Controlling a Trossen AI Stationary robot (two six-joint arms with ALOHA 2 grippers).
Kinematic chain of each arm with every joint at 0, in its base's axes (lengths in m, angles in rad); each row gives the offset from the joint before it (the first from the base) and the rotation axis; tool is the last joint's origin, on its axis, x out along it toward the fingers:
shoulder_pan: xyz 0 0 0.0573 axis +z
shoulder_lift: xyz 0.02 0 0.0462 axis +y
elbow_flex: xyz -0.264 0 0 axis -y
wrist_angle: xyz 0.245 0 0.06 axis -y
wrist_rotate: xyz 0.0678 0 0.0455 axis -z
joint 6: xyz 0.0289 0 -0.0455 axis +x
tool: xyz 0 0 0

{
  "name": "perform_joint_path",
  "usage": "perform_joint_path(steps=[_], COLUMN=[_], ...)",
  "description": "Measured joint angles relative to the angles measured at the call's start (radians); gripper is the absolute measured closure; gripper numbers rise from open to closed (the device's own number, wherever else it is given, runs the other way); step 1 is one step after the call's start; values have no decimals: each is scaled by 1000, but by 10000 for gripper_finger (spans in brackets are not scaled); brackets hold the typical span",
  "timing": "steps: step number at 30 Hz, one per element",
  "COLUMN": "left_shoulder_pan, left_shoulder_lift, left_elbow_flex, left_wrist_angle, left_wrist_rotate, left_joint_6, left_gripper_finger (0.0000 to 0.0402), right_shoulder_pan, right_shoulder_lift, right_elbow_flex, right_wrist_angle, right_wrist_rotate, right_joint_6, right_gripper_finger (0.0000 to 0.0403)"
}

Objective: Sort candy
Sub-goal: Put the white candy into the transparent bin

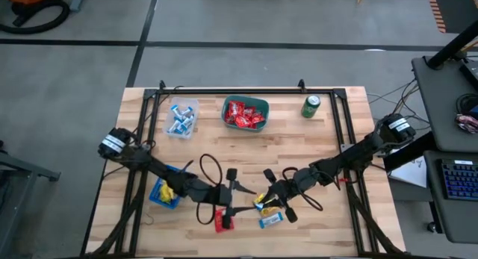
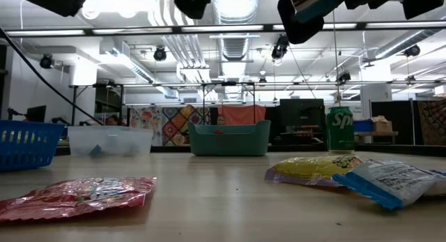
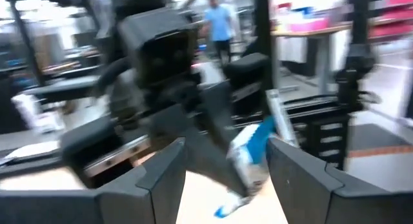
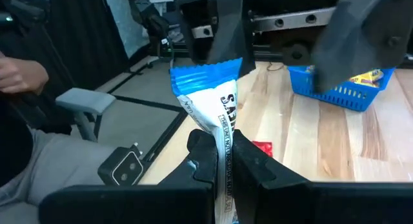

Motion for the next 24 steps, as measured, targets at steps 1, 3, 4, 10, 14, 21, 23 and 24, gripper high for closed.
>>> perform_joint_path(steps=[1,3,4,10,14,21,23,24], left_shoulder_pan=[8,21,26,38,39,43,43,45], left_shoulder_lift=[0,0,0,0,0,0,0,0], left_elbow_flex=[0,0,0,0,0,0,0,0], left_wrist_angle=[0,0,-1,-2,-2,-2,-3,-3], left_wrist_rotate=[42,109,132,159,162,161,161,161], left_joint_6=[2,3,3,46,52,47,37,28], left_gripper_finger=[206,206,206,221,249,289,295,297], right_shoulder_pan=[-1,-3,-5,-6,-6,-6,-6,-6], right_shoulder_lift=[0,0,0,0,0,0,0,0], right_elbow_flex=[0,0,0,0,0,0,0,0], right_wrist_angle=[0,-5,-6,-24,-24,-23,-23,-23], right_wrist_rotate=[0,0,0,2,3,3,3,3], right_joint_6=[-5,-10,-10,-12,-12,-12,-12,-12], right_gripper_finger=[387,387,387,387,381,377,377,376])
